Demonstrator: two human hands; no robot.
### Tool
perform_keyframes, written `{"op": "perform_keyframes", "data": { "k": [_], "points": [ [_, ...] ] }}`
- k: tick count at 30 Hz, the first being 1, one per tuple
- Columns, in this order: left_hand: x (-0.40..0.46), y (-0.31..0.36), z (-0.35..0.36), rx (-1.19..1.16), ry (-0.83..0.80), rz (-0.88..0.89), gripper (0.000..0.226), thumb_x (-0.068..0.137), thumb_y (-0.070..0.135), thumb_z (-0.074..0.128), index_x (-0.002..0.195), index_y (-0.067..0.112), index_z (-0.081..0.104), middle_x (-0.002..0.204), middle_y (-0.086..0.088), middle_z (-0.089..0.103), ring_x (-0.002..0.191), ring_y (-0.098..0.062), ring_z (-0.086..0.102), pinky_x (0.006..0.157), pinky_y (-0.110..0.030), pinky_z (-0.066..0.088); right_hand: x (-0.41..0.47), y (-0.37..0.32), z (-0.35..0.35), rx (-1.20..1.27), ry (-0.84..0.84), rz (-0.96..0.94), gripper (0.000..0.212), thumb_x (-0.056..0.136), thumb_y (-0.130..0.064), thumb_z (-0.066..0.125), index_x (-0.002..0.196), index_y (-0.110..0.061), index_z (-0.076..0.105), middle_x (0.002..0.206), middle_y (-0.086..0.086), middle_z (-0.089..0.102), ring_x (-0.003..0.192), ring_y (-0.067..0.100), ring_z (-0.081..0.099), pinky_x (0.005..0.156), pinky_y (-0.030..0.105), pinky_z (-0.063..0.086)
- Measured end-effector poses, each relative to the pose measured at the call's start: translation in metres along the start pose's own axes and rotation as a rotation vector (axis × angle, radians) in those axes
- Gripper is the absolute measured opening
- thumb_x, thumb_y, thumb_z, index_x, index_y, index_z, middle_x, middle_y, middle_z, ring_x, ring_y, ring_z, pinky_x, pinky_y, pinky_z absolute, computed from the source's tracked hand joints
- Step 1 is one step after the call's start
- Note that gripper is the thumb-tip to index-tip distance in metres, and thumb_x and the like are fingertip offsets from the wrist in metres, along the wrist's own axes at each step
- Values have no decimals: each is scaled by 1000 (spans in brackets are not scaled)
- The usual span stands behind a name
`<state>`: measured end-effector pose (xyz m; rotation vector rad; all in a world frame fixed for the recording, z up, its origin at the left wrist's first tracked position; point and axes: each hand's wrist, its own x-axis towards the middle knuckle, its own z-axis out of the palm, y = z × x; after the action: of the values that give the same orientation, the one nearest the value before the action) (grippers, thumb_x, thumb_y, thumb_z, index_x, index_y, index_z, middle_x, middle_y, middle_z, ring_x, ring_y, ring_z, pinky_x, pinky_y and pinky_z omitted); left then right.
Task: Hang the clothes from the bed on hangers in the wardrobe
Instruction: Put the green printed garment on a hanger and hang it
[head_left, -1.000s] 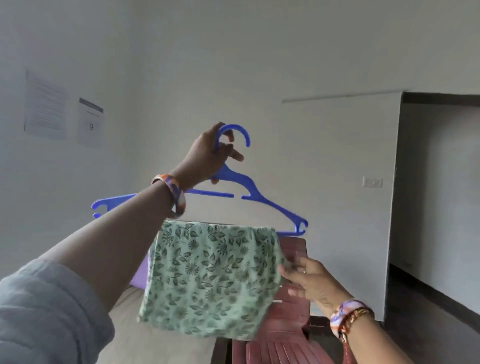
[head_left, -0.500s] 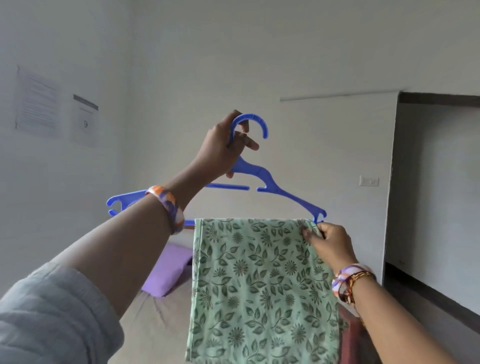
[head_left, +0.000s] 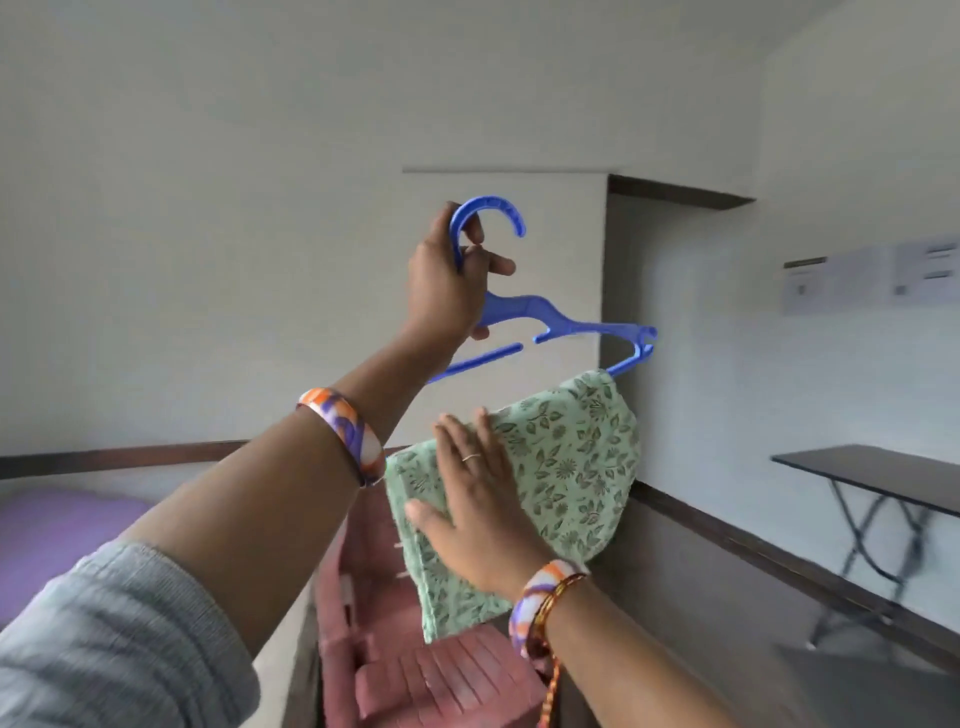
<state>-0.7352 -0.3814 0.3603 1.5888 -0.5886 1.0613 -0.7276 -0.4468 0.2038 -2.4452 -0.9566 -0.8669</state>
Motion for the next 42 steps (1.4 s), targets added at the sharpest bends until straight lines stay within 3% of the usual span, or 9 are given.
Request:
{"op": "perform_keyframes", "data": {
  "k": [6, 10, 15, 19, 22, 27, 32, 37, 42],
  "points": [
    [-13, 5, 99, -181, -194, -1, 23, 89, 0, 36, 81, 21, 39, 77, -9, 68, 56, -29, 59, 38, -29, 43, -61, 50, -40, 63, -62, 2, 72, 96, -21, 46, 150, -11, -1, 154, -4, -18, 137, 8, -28, 114, 23, -15],
    [-25, 20, 167, -241, -420, 18, 16, 93, 4, 40, 84, 17, 41, 75, -12, 64, 69, -36, 63, 37, -30, 43, -137, 137, -111, -210, 215, 140, 76, 95, -43, 38, 149, -26, -12, 149, -15, -30, 140, 7, -26, 114, 33, -9],
    [-53, 66, 274, -360, -624, 74, 16, 93, 2, 47, 86, 17, 45, 78, -19, 67, 45, -14, 55, 33, -26, 39, -265, 239, -243, -376, 487, 694, 85, 88, -45, 51, 148, -20, -2, 158, -1, 4, 145, 9, -4, 112, 35, 10],
    [-78, 112, 368, -450, -726, 117, 11, 90, 7, 58, 95, 10, 48, 76, -24, 65, 40, -15, 52, 32, -26, 39, -348, 281, -327, 13, 390, 888, 13, 88, -25, 63, 100, -23, 66, 100, 6, 68, 93, 19, 65, 76, 26, 48],
    [-92, 141, 441, -464, -766, 128, 18, 87, 12, 62, 100, 8, 50, 75, -20, 67, 39, -19, 49, 32, -27, 41, -395, 290, -365, 356, 453, 949, 7, 90, -16, 59, 87, -13, 65, 86, 5, 71, 74, 19, 71, 58, 26, 55],
    [-100, 168, 563, -472, -852, 181, 30, 84, 23, 68, 101, 2, 54, 78, -17, 68, 56, -12, 60, 53, -19, 46, -455, 335, -421, 358, 724, 974, 9, 89, -6, 58, 81, -2, 61, 68, 5, 64, 60, 19, 67, 53, 23, 53],
    [-84, 136, 675, -13, -1357, 280, 44, 70, 54, 69, 89, 14, 65, 75, 6, 66, 68, -9, 56, 67, -23, 43, -515, 401, -492, 278, 876, 950, 21, 76, -19, 75, 79, -1, 64, 67, 11, 62, 56, 22, 66, 51, 23, 54],
    [-98, 101, 810, -185, -1546, 79, 12, 72, 20, 67, 71, 9, 62, 54, 0, 60, 49, -16, 55, 53, -22, 46, -549, 503, -590, -101, 856, 1107, 25, 67, -22, 79, 83, -10, 65, 73, 1, 63, 69, 17, 62, 60, 28, 50],
    [-130, 144, 935, -314, -1523, -409, 28, 93, 16, 50, 65, 10, 48, 39, 5, 38, 29, -5, 27, 32, -11, 20, -550, 597, -657, -898, 428, 1578, 62, 83, -37, 67, 132, -9, 41, 128, 19, 47, 121, 36, 45, 99, 40, 40]
  ]
}}
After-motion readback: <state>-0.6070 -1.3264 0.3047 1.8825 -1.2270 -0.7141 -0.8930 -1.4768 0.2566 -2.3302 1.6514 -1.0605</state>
